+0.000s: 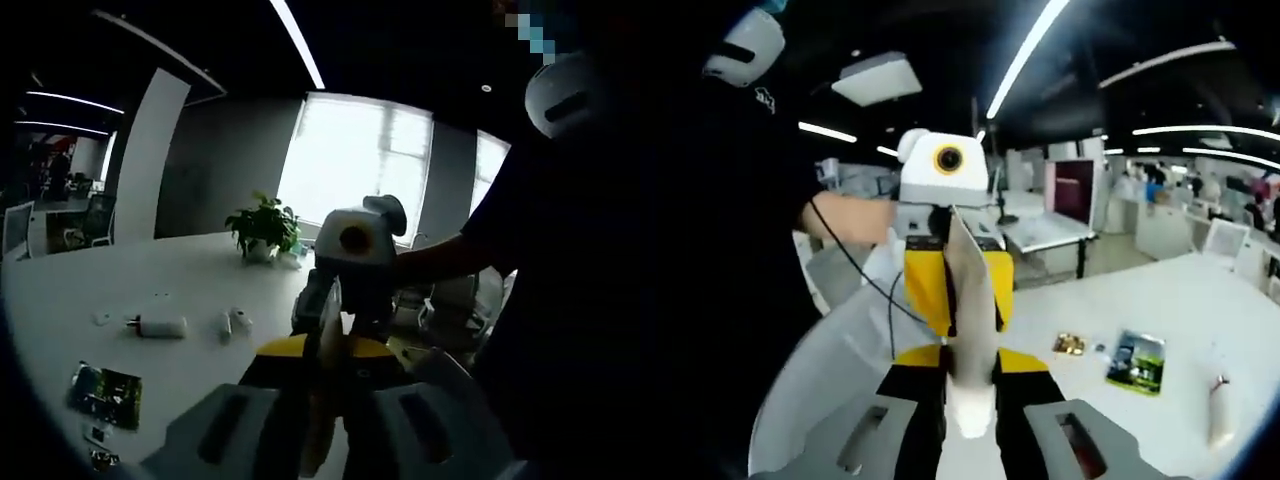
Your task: Arrange the skincare products in the storage area until every visible bottle or jar stands upright without overlapping.
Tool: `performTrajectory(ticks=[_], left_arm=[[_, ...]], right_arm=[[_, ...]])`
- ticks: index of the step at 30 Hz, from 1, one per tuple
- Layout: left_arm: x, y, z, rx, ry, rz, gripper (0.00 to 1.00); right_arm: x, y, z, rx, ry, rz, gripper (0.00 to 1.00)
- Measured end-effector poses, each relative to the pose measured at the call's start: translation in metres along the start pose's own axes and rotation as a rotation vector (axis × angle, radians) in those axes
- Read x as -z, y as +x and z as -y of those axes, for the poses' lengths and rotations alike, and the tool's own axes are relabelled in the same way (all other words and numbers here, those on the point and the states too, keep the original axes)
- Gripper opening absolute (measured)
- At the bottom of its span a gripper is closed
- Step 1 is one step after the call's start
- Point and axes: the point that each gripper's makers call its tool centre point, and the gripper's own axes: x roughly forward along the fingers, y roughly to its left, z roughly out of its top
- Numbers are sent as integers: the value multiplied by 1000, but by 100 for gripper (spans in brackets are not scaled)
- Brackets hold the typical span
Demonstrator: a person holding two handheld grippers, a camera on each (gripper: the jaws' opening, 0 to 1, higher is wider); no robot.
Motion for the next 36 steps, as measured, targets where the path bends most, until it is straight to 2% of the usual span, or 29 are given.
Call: performTrajectory(ticks=[8, 12, 14, 18, 23, 25, 30, 36], left_arm=[[1, 0, -1, -2, -18, 7, 11], [-1, 1, -10, -44, -44, 42, 15], [2, 2, -12, -59, -44, 49, 17], [9, 4, -12, -73, -51, 45, 27], [19, 0, -18, -111, -51, 20, 32], [24, -3, -22, -135, -59, 20, 34], [41, -9, -33, -220, -74, 2, 47], [55, -16, -43, -310, -95, 10, 64]], right_arm=[[1, 0, 1, 17, -13, -7, 6], [1, 0, 7, 35, 5, 5, 4], [4, 1, 9, 41, 7, 0, 4], [12, 1, 15, 51, 8, -21, 4], [22, -2, 25, 63, 26, -30, 3], [25, -4, 31, 75, 28, -34, 3], [34, -14, 55, 131, 49, -32, 3], [45, -23, 80, 183, 54, -25, 3]])
